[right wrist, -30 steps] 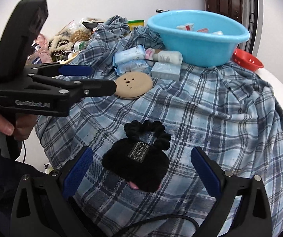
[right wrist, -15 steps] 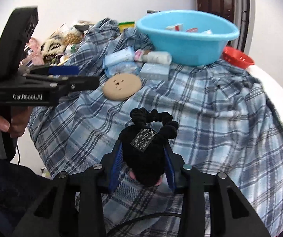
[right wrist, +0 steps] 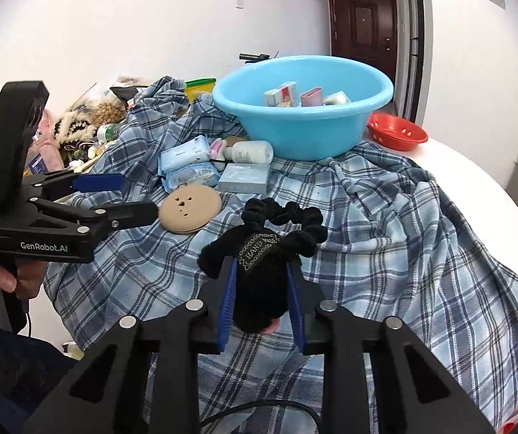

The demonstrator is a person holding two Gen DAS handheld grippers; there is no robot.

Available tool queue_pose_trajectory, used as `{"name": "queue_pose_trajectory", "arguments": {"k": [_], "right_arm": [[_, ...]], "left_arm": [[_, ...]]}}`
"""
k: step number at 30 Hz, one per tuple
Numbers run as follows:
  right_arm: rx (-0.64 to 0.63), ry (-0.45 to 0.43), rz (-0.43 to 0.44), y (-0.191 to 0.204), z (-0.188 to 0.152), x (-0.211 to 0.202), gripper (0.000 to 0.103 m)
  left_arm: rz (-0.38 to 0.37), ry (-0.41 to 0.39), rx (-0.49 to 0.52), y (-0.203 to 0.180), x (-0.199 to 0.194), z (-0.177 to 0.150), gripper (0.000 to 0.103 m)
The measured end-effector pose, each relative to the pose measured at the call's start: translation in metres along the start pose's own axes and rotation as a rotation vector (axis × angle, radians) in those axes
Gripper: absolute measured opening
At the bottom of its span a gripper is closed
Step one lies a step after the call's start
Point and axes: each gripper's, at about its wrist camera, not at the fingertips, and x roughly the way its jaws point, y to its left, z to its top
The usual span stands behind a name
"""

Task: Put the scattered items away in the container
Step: 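Lower the left tool toward the blue Babycare wipes pack on the shirt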

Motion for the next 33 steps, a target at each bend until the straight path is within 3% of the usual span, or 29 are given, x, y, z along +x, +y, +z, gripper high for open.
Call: {"name": "queue_pose_trajectory", "arguments": {"k": [9, 14, 19, 23, 31, 33], "right_arm": [[0.033, -0.009, -0.012, -0.009, -0.003, -0.002, 0.024], [0.047, -0.007, -0.020, -0.013, -0.006, -0.003, 0.024], [0.060, -0.010, -0.021, -0.017, -0.004, -0.002, 0.024], [0.066, -0.016, -0.015, -0.018, -0.001, 0.002, 0.024], [0.082, -0.023, -0.005, -0.016, 0.002, 0.005, 0.024], [0.092, -0.021, -0.006, -0.018, 0.002, 0.006, 0.024]], "left_arm": [[-0.043, 0.046, 0.003, 0.004, 0.025, 0.012, 0.088], [-0.023, 0.103, 0.002, 0.009, 0.049, 0.015, 0.088], [-0.008, 0.085, -0.013, 0.023, 0.052, 0.027, 0.088], [-0.004, 0.078, 0.019, 0.034, 0.056, 0.047, 0.088], [-0.133, 0.182, 0.167, 0.054, 0.090, 0.088, 0.088], [-0.131, 0.201, 0.203, 0.060, 0.097, 0.095, 0.088]]}}
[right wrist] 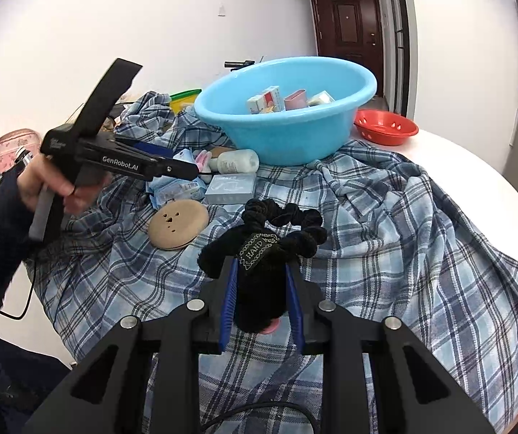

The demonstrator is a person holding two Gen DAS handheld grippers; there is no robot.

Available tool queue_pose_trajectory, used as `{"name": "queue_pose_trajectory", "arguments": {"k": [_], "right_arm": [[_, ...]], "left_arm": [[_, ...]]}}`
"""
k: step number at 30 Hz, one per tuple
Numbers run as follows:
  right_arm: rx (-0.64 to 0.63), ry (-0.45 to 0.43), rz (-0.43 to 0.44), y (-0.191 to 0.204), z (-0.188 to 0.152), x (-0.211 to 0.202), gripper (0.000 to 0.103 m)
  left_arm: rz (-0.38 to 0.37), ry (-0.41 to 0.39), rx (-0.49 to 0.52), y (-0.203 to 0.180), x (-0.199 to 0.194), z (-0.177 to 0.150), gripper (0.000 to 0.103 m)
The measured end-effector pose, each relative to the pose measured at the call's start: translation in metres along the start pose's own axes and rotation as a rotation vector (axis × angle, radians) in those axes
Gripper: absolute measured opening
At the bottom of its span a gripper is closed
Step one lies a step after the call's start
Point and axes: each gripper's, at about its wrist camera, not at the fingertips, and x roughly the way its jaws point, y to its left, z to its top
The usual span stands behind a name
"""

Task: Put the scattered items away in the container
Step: 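Lower the left tool toward the blue Babycare wipes pack on the shirt, then close the left tool on the blue Babycare wipes pack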

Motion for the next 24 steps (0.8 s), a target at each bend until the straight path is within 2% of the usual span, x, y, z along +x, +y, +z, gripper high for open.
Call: {"name": "queue_pose_trajectory", "arguments": {"k": [6, 9, 16, 18, 21, 24], "right_arm": [[0.020, 0.013, -0.003, -0.004, 0.001, 0.006, 0.024], [0.023, 0.020, 0.000, -0.004, 0.002, 0.009, 0.024], [0.026, 0.027, -0.001, -0.004, 0.002, 0.010, 0.024], [0.029, 0.025, -0.002, -0.005, 0.002, 0.009, 0.024], [0.032, 0.016, 0.001, -0.006, 0.003, 0.006, 0.024], [0.036, 0.013, 0.002, -0.007, 0.003, 0.006, 0.024]], "left_arm": [[0.042, 0.037, 0.082, 0.017, 0.007, 0.010, 0.088], [0.076, 0.071, 0.085, 0.024, 0.017, 0.010, 0.088], [0.068, 0.103, 0.090, 0.030, 0.033, 0.005, 0.087], [0.057, 0.091, 0.036, 0.035, 0.031, 0.004, 0.049], [0.054, 0.062, -0.012, 0.035, 0.015, 0.003, 0.047], [0.103, 0.025, -0.034, 0.030, -0.003, -0.003, 0.047]]}}
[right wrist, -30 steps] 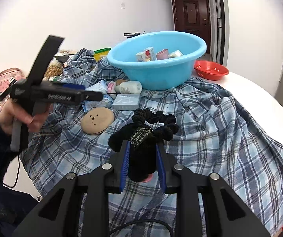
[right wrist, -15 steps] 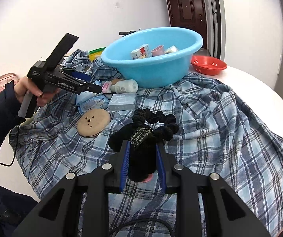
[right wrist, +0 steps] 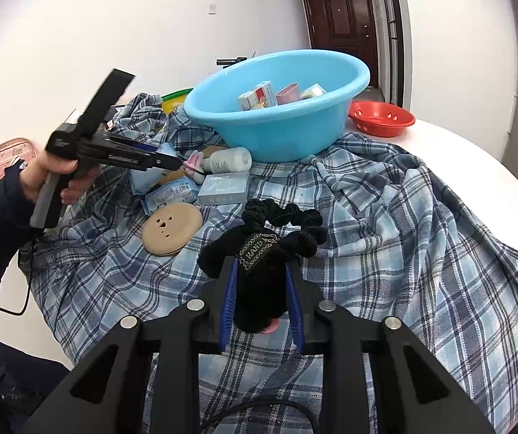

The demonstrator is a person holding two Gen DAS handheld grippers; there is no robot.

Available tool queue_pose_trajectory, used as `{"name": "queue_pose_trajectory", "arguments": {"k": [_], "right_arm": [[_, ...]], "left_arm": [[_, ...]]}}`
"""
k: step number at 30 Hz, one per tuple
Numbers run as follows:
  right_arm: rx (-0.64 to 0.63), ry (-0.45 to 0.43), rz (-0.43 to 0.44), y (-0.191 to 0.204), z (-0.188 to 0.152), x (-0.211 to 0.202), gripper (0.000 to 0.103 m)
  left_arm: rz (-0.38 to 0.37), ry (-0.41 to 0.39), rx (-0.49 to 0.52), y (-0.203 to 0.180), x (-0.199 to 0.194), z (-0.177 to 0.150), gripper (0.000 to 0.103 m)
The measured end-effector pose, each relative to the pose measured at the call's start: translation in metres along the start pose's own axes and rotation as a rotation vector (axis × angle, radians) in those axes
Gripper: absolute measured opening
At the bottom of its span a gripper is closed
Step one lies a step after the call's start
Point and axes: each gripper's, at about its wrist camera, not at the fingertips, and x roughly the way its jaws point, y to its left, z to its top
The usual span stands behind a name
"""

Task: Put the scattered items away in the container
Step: 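Close the left tool on the blue Babycare wipes pack, then carry the black glove and the wipes pack over the blue basin with both tools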

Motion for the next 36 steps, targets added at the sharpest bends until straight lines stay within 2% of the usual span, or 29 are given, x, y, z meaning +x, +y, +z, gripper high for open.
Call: {"name": "queue_pose_trajectory", "arguments": {"k": [3, 6, 9, 12, 16, 21, 23, 27, 36], "right_arm": [[0.004, -0.006, -0.002, 0.000, 0.002, -0.002, 0.024], [-0.002, -0.021, -0.007, 0.002, 0.006, -0.007, 0.024], [-0.029, -0.038, -0.053, 0.007, 0.009, -0.013, 0.024], [-0.033, -0.069, -0.106, 0.012, 0.009, -0.017, 0.024], [-0.027, -0.069, -0.099, 0.015, 0.008, -0.014, 0.024], [-0.034, -0.064, -0.115, 0.021, 0.003, -0.011, 0.024], [-0.028, -0.056, -0.107, 0.023, 0.000, -0.009, 0.024], [-0.037, -0.060, -0.151, 0.024, -0.002, -0.008, 0.024], [-0.008, -0.063, -0.139, 0.021, -0.002, -0.009, 0.024]], "left_arm": [[0.003, -0.046, -0.091, 0.001, -0.016, -0.004, 0.047], [0.029, -0.146, -0.179, -0.001, -0.037, -0.013, 0.047], [0.032, -0.198, -0.249, -0.012, -0.055, -0.024, 0.047], [0.063, -0.240, -0.286, -0.029, -0.070, -0.038, 0.047], [0.113, -0.297, -0.314, -0.052, -0.080, -0.059, 0.047], [0.066, -0.286, -0.353, -0.070, -0.077, -0.077, 0.047], [0.066, -0.267, -0.349, -0.075, -0.071, -0.082, 0.047], [0.065, -0.229, -0.354, -0.079, -0.062, -0.088, 0.047], [0.078, -0.235, -0.340, -0.084, -0.064, -0.088, 0.047]]}}
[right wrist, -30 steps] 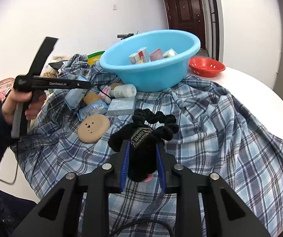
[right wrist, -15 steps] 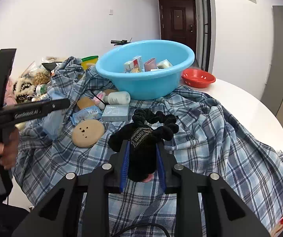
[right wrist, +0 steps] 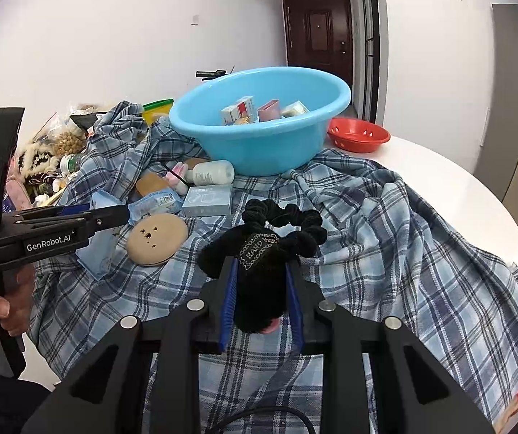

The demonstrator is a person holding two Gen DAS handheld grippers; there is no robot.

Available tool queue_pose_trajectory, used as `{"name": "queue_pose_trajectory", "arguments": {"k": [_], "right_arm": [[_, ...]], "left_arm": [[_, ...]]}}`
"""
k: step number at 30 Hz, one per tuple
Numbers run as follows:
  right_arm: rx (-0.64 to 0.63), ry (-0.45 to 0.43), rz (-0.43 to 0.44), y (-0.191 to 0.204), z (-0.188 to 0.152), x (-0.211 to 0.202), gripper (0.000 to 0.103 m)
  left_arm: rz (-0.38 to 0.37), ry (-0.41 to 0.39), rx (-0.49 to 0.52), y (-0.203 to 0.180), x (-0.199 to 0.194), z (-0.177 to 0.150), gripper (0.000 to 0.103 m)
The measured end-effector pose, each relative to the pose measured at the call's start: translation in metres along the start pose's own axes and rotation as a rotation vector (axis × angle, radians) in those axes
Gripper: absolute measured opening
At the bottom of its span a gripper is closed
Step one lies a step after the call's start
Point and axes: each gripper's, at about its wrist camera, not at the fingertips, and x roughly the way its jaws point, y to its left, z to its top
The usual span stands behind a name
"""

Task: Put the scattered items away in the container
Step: 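Carry the black glove and the wipes pack over the blue basin with both tools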

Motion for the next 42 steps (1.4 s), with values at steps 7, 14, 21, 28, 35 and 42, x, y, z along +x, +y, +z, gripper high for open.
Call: {"name": "queue_pose_trajectory", "arguments": {"k": [7, 14, 21, 28, 35, 42], "right_arm": [[-0.006, -0.047, -0.008, -0.001, 0.017, -0.011, 0.024], [-0.048, -0.278, -0.028, 0.006, 0.078, -0.061, 0.024], [-0.097, -0.483, -0.057, 0.018, 0.116, -0.129, 0.024], [-0.090, -0.527, -0.037, 0.025, 0.107, -0.153, 0.024], [-0.097, -0.534, -0.035, 0.027, 0.106, -0.152, 0.024], [-0.089, -0.525, -0.061, 0.023, 0.129, -0.129, 0.024]], "left_arm": [[0.013, -0.042, -0.010, 0.002, -0.015, 0.019, 0.047], [0.040, -0.241, 0.037, -0.007, -0.068, 0.073, 0.047], [0.081, -0.493, 0.062, -0.014, -0.150, 0.118, 0.047], [0.038, -0.567, 0.081, -0.017, -0.190, 0.105, 0.047], [0.040, -0.575, 0.087, -0.018, -0.193, 0.103, 0.047], [0.007, -0.524, 0.072, -0.017, -0.161, 0.131, 0.047]]}}
